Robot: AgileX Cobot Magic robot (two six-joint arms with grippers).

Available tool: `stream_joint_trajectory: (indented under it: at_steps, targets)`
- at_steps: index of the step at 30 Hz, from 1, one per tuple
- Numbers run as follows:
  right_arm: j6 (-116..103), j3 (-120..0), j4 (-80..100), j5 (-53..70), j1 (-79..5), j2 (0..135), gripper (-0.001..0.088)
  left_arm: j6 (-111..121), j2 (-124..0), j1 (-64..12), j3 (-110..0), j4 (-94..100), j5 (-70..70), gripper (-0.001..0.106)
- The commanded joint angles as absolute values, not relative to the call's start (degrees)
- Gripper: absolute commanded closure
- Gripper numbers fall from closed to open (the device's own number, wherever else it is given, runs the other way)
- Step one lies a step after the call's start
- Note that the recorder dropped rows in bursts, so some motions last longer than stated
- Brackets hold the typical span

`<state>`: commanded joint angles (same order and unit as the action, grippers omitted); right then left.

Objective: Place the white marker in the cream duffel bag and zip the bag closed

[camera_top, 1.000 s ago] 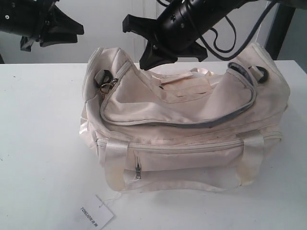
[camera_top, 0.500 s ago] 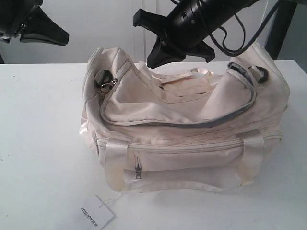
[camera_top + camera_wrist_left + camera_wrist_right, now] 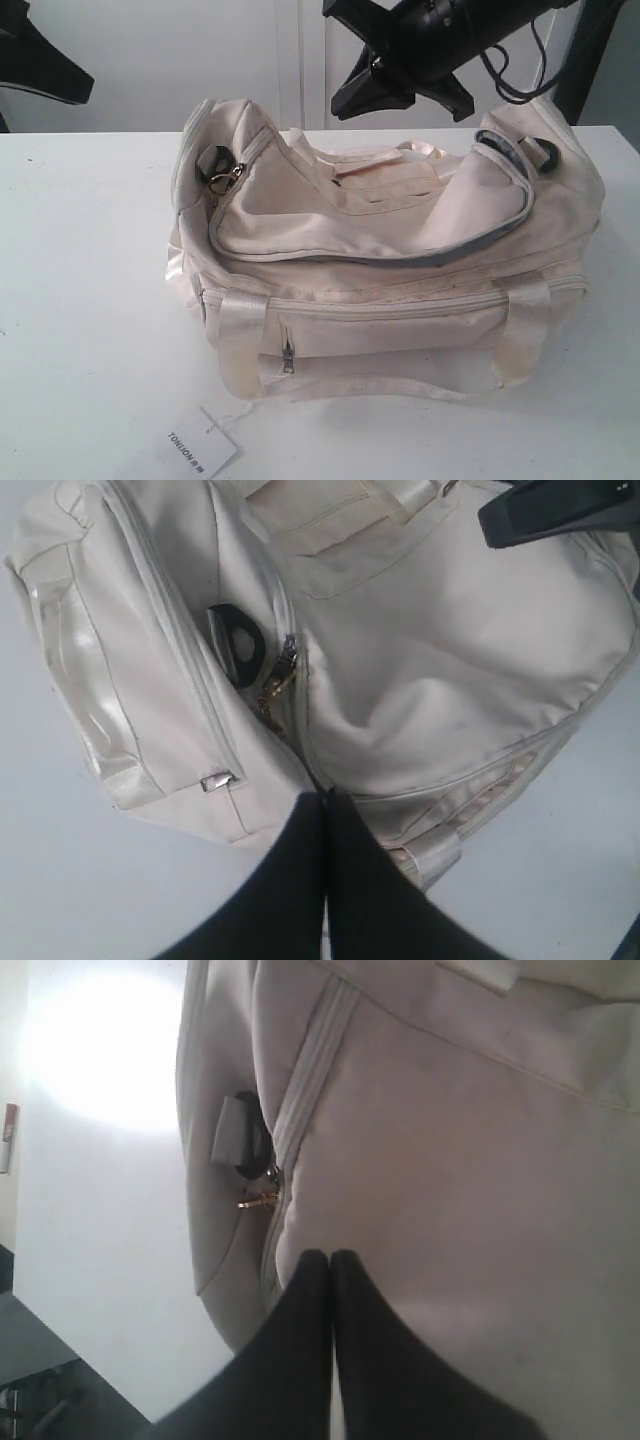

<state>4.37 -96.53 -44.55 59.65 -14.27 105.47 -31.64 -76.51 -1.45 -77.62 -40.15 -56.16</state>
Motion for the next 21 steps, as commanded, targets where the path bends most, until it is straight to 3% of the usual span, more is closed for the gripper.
stream_joint_trajectory:
  at_steps: [5,17,21]
  targets:
    - [6.19,-96.53,-45.74,58.02,-14.17,106.58,0.0868,-35.26,-75.32,-3.40,-73.92,-40.01,-53.43,0.105]
    - [12.99,-99.92,-56.43,56.06,-14.17,112.50,0.0867,-37.74,-75.32,-16.75,-71.69,-26.32,-36.11,0.105]
    - [13.66,-102.45,-57.28,55.94,-14.17,115.24,0.0792,-39.59,-75.32,-20.06,-71.69,-19.62,-31.77,0.105]
